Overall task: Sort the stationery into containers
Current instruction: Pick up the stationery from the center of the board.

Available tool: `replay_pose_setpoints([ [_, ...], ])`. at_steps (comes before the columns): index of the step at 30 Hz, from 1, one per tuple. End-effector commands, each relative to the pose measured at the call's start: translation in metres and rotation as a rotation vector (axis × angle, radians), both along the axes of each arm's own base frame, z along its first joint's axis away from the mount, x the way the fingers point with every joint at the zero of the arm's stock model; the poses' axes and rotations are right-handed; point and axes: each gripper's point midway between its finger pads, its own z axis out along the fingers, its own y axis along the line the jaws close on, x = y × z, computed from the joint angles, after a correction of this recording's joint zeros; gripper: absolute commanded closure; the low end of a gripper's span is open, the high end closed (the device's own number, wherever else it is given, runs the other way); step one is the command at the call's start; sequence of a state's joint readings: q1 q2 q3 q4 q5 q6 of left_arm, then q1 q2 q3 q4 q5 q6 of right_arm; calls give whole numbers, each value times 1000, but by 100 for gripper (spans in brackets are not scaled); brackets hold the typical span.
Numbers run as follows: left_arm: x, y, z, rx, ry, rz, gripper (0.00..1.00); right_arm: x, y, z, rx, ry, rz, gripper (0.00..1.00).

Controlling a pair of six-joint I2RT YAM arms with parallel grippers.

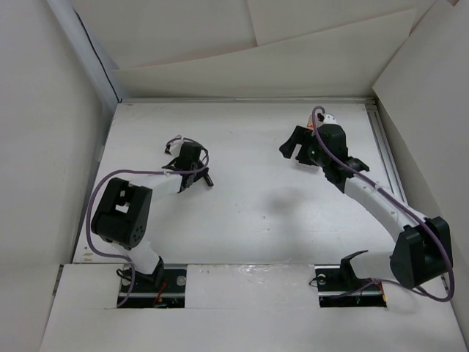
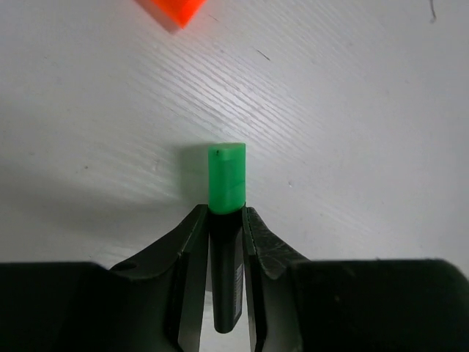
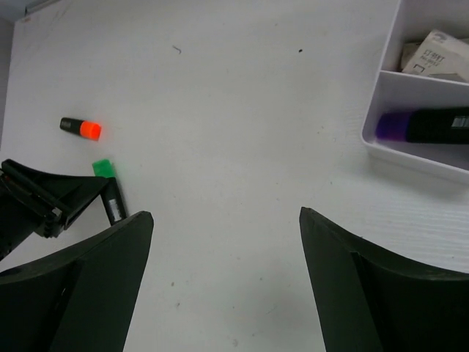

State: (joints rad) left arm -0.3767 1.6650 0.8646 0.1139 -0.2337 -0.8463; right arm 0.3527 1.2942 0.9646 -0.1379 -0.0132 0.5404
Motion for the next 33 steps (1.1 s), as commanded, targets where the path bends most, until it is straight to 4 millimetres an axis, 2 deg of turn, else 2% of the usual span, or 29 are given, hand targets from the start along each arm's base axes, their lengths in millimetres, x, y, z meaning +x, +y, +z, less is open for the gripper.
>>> replay_pose_setpoints([
  [1, 4, -20, 37, -80, -133, -105, 100, 6, 27, 31, 58, -85, 112, 13],
  [2, 2, -23, 39, -88, -146, -125, 100, 7, 30, 37, 69, -101, 124, 13],
  [3, 0, -28, 47, -117, -166, -149, 100, 4, 38, 33, 74, -86, 154, 13],
  [6, -3, -37, 57, -158, -206, -198, 100, 4, 44, 35, 80, -93, 174, 13],
  [8, -6, -40, 54, -169, -214, -224, 100, -2, 55, 34, 87, -95, 206, 18],
  [9, -6, -45, 62, -191, -233, -245, 100, -3, 57, 45, 115, -118, 215, 22],
  [10, -9, -47, 59, -200, -232, -256, 100, -12, 70, 41, 132, -105, 248, 27],
  [11, -9, -49, 60, -211, -247, -267, 100, -19, 75, 43, 140, -114, 271, 34],
  [12, -8, -52, 63, -224, -258, -280, 100, -23, 80, 50, 156, -131, 283, 60],
  [14, -13, -60, 65, -266, -260, -318, 100, -36, 95, 52, 175, -130, 330, 80],
  [15, -10, -65, 74, -285, -294, -336, 100, -40, 100, 49, 176, -128, 344, 88],
  [16, -13, -67, 72, -304, -295, -347, 100, -43, 104, 49, 177, -127, 356, 89],
  [18, -15, -75, 84, -337, -322, -390, 100, -50, 111, 44, 172, -117, 374, 86],
  [20, -20, -82, 96, -368, -347, -434, 100, -50, 111, 44, 172, -117, 374, 63],
  [21, -22, -84, 95, -376, -344, -445, 100, -51, 113, 46, 179, -124, 386, 54],
  [22, -24, -85, 103, -388, -374, -461, 100, -54, 120, 36, 177, -95, 413, 41],
  [23, -24, -87, 111, -398, -396, -475, 100, -55, 123, 32, 179, -82, 429, 36],
  [24, -29, -90, 112, -411, -399, -497, 100, -62, 130, 28, 173, -73, 470, 33],
  [26, -32, -94, 116, -427, -409, -524, 100, -62, 135, 15, 162, -41, 479, 26],
  [29, -43, -97, 122, -464, -441, -561, 100, -57, 139, 4, 156, -26, 478, 22],
  [33, -55, -103, 125, -503, -455, -619, 100, -49, 146, 17, 207, -47, 486, 22],
])
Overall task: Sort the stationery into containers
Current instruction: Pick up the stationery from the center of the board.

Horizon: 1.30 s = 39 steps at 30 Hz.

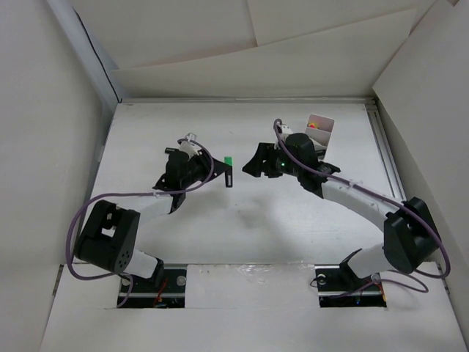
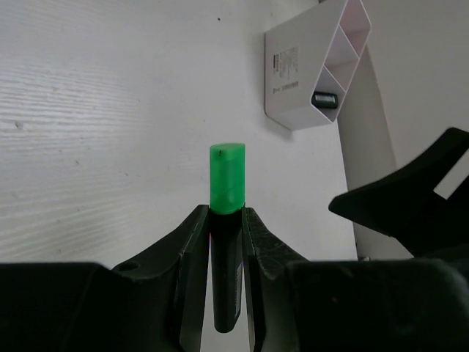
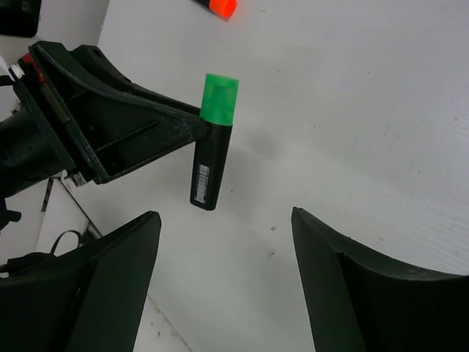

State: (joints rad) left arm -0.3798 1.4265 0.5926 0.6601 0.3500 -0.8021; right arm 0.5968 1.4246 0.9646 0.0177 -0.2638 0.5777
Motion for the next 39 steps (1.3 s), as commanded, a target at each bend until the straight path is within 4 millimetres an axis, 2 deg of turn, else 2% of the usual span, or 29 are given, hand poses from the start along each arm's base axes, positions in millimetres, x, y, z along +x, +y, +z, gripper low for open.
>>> replay_pose_setpoints([
  [1, -17, -15, 31, -83, -108, -117, 100, 7, 13, 28, 99, -57, 40, 22],
  [2, -23, -15, 26, -94, -95, -128, 100, 8, 16, 37, 119, -77, 56, 22],
  [3, -25, -16, 35, -118, -132, -141, 100, 6, 18, 40, 134, -73, 67, 23],
  [5, -35, -20, 35, -147, -132, -184, 100, 2, 25, 47, 171, -86, 112, 25],
  [6, -37, -22, 46, -180, -154, -197, 100, 1, 26, 47, 174, -84, 122, 25],
  [9, -50, -25, 46, -232, -156, -240, 100, 2, 24, 37, 171, -75, 121, 26],
  [10, -51, -27, 59, -265, -190, -252, 100, 0, 23, 31, 172, -60, 118, 26],
  [12, -55, -32, 53, -285, -165, -297, 100, 5, 20, 34, 188, -71, 103, 26],
  [13, -58, -33, 58, -308, -196, -317, 100, 6, 19, 36, 201, -71, 106, 26],
  [14, -60, -35, 61, -338, -189, -330, 100, 9, 20, 29, 196, -60, 105, 27],
  [15, -63, -36, 54, -347, -169, -349, 100, 7, 21, 29, 199, -57, 118, 28],
  [16, -65, -37, 55, -361, -173, -360, 100, 10, 19, 24, 198, -40, 105, 28],
  [20, -71, -41, 55, -408, -186, -411, 100, 15, 19, 28, 218, -55, 105, 32],
  [27, -73, -40, 51, -407, -180, -410, 100, 20, 19, 19, 224, -26, 96, 36],
  [31, -72, -39, 59, -381, -216, -405, 100, 28, 16, 4, 216, 8, 59, 38],
  [35, -72, -36, 58, -345, -217, -383, 100, 25, 18, 3, 237, 17, 72, 38],
  [36, -72, -36, 67, -344, -251, -388, 100, 25, 20, 5, 244, 11, 82, 39],
  [39, -71, -34, 67, -336, -261, -369, 100, 22, 20, 4, 253, 19, 91, 40],
])
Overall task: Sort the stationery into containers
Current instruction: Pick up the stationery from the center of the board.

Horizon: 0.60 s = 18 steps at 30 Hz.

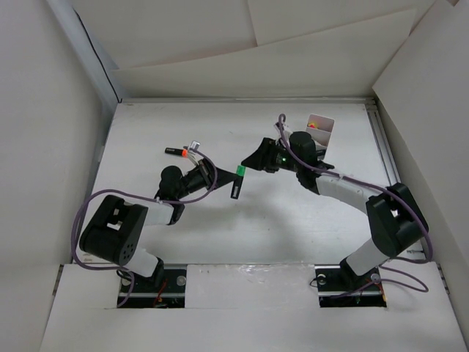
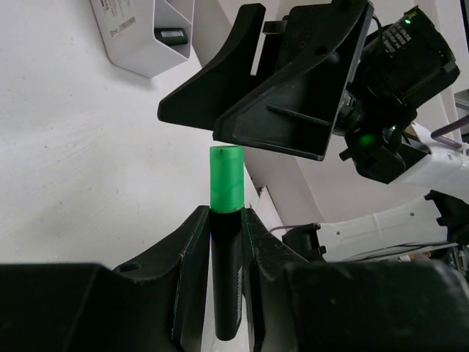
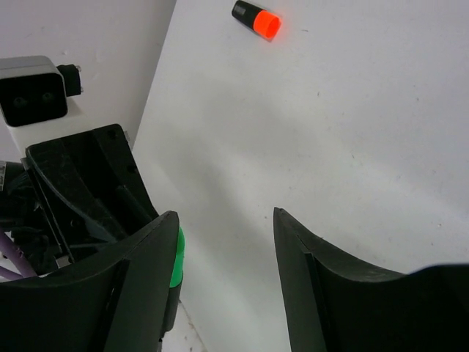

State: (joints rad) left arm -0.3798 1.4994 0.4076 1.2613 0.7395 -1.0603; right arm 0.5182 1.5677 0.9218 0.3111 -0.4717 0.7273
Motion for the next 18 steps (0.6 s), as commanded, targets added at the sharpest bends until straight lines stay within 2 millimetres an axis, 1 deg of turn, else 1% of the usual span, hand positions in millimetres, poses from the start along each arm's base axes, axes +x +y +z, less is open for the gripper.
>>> replay_pose_setpoints([
  [1, -2, 1, 26, -23, -149, 10, 100, -1, 6, 13, 62, -42, 33, 40],
  [5, -1, 1, 25, -27, -143, 10, 100, -10, 12, 18, 108, -47, 91, 43],
  [7, 0, 1, 24, -28, -142, 10, 100, -10, 12, 19, 118, -47, 89, 44],
  [8, 0, 0, 21, -30, -123, 9, 100, -13, 12, 16, 120, -29, 95, 44],
  [10, 0, 0, 23, -34, -133, 9, 100, -16, 10, 21, 129, -45, 96, 44],
  [11, 0, 0, 23, -34, -133, 9, 100, -15, 9, 25, 130, -55, 83, 44],
  [13, 0, 0, 23, -34, -133, 9, 100, -17, 7, 23, 129, -52, 83, 44],
  [14, 2, 0, 26, -42, -134, 8, 100, -19, 8, 26, 136, -62, 94, 43],
  [16, 3, 0, 27, -43, -133, 19, 100, -25, 11, 31, 153, -73, 136, 41],
  [17, 3, 0, 27, -43, -133, 19, 100, -28, 16, 32, 165, -76, 155, 40],
  [18, 5, 1, 27, -43, -133, 28, 100, -29, 16, 30, 171, -68, 153, 40],
])
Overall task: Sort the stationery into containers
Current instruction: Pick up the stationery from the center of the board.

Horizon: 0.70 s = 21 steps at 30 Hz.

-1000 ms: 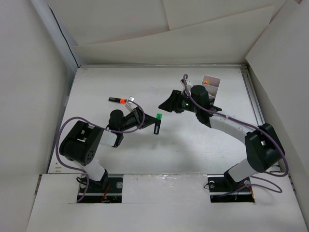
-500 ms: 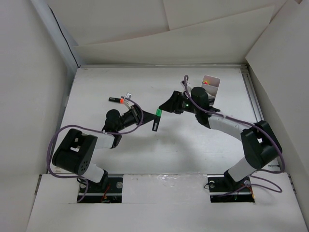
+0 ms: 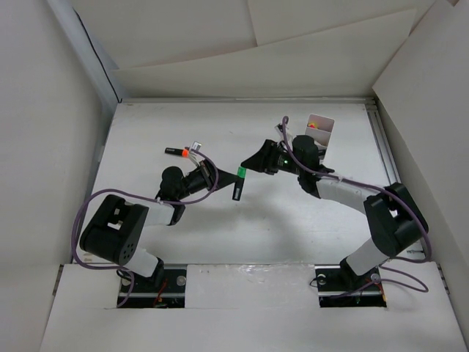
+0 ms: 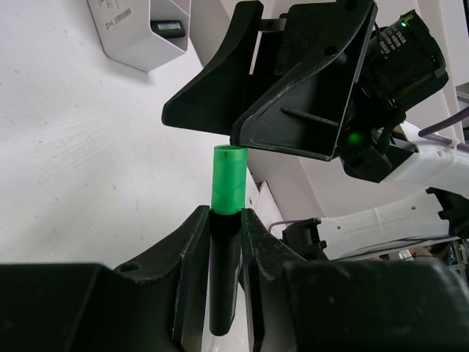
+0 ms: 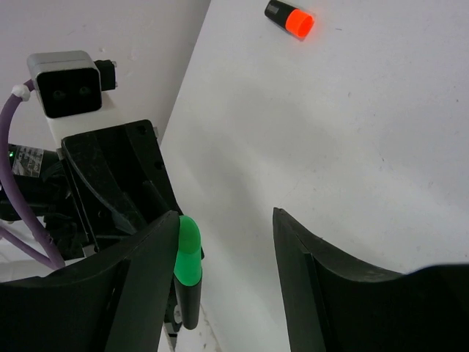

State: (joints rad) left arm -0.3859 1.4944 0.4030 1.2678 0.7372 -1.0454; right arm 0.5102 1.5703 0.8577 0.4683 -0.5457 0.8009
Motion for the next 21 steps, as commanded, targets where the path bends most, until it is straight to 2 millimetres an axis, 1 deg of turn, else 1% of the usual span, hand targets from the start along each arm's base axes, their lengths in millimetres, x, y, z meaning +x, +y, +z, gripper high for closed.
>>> replay_pose_setpoints([
  [1, 8, 1, 30, -52, -122, 31, 100, -21, 11, 23, 75, -64, 114, 40],
  [4, 9, 1, 28, -48, -113, 31, 100, -25, 15, 28, 90, -73, 132, 40],
  [5, 8, 1, 29, -48, -112, 31, 100, -27, 14, 25, 91, -75, 132, 40],
  [6, 8, 1, 29, -43, -121, 32, 100, -29, 13, 26, 98, -73, 131, 40],
  [7, 10, 2, 26, -38, -108, 42, 100, -28, 13, 26, 97, -74, 122, 40],
  [9, 10, 2, 26, -38, -108, 42, 100, -30, 9, 31, 101, -86, 108, 40],
  [11, 10, 2, 28, -42, -117, 42, 100, -32, 10, 31, 102, -85, 117, 40],
  [12, 8, 3, 25, -38, -108, 42, 100, -33, 9, 35, 106, -94, 117, 40],
  [13, 8, 3, 25, -38, -108, 42, 100, -35, 10, 35, 108, -92, 130, 40],
  [14, 8, 3, 25, -38, -108, 42, 100, -35, 11, 29, 103, -79, 138, 40],
  [15, 8, 2, 27, -46, -109, 42, 100, -38, 13, 31, 107, -87, 148, 40],
  [16, 8, 2, 27, -46, -109, 42, 100, -37, 14, 29, 107, -87, 148, 40],
  [17, 8, 2, 27, -46, -109, 42, 100, -35, 15, 35, 115, -103, 148, 40],
  [18, 7, 3, 30, -50, -117, 42, 100, -34, 16, 30, 111, -94, 148, 40],
  [19, 6, 2, 30, -49, -117, 33, 100, -31, 18, 34, 115, -102, 148, 40],
  [21, 4, 2, 30, -48, -118, 23, 100, -27, 20, 36, 116, -105, 148, 42],
])
